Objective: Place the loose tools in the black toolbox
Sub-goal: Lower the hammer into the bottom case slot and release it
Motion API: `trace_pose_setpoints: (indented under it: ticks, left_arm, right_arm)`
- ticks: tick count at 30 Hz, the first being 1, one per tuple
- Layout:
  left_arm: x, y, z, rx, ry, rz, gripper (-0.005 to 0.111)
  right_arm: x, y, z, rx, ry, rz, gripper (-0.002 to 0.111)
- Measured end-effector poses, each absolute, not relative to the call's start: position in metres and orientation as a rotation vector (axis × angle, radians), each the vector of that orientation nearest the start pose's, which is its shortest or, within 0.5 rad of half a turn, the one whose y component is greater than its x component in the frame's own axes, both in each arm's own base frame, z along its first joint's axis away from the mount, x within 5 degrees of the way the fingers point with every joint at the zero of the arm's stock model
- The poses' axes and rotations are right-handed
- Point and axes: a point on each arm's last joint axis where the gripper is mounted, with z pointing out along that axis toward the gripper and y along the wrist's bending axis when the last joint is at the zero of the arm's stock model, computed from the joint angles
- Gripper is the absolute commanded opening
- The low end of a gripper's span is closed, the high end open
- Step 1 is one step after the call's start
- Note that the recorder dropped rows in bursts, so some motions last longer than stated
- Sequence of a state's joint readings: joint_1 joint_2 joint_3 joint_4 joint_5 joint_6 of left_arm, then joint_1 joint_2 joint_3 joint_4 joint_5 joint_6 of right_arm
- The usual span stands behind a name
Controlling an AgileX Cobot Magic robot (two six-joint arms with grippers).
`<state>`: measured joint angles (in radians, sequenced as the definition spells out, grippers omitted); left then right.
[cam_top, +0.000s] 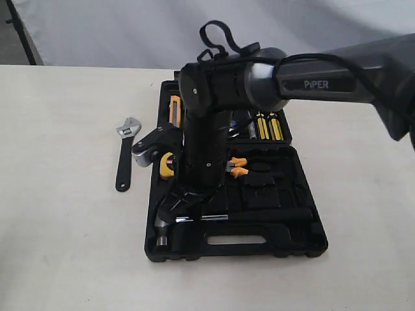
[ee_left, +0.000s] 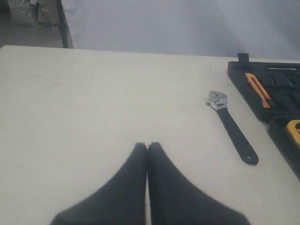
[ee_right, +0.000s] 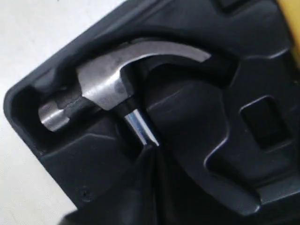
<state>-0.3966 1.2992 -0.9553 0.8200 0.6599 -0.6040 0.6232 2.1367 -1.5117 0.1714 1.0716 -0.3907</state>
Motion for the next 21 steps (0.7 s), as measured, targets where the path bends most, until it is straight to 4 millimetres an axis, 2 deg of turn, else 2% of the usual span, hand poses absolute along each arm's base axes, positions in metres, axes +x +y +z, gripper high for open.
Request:
trace_pose_setpoints:
  ticks: [3, 5, 9, 11, 13, 17, 21]
  left_arm:
    - [0.264, -0.066, 0.308, 0.323, 2.224, 0.377, 0.001]
    - [0.264, -0.066, 0.308, 0.323, 2.224, 0.377, 0.001]
    - [0.264, -0.066, 0.308, 0.323, 2.224, 0.377, 0.001]
    - [0.264, -0.066, 0.308, 0.323, 2.224, 0.377, 0.001]
    - [0.264, -0.066, 0.308, 0.323, 2.224, 0.377, 0.001]
    - [0.264, -0.066, 0.308, 0.323, 2.224, 0.377, 0.001]
    - [0.264, -0.066, 0.308, 0.323, 2.224, 0.377, 0.001]
  right_arm:
    - [0.324, 0.249, 0.141, -1.409, 2.871, 0.242, 0.0]
    - [0.325, 0.248, 0.151, -1.373, 2.866, 0.233, 0.0]
    - [0.326, 0.248, 0.183, -1.328, 2.802, 0.218, 0.0]
    - [0.325, 0.247, 0.19, -1.317, 2.789, 0.221, 0.0]
    - [0.322, 0.245, 0.183, -1.321, 2.814, 0.216, 0.0]
    - [0.317, 0.241, 0.147, -1.348, 2.919, 0.194, 0.0]
    - [0.317, 0.242, 0.152, -1.304, 2.925, 0.205, 0.0]
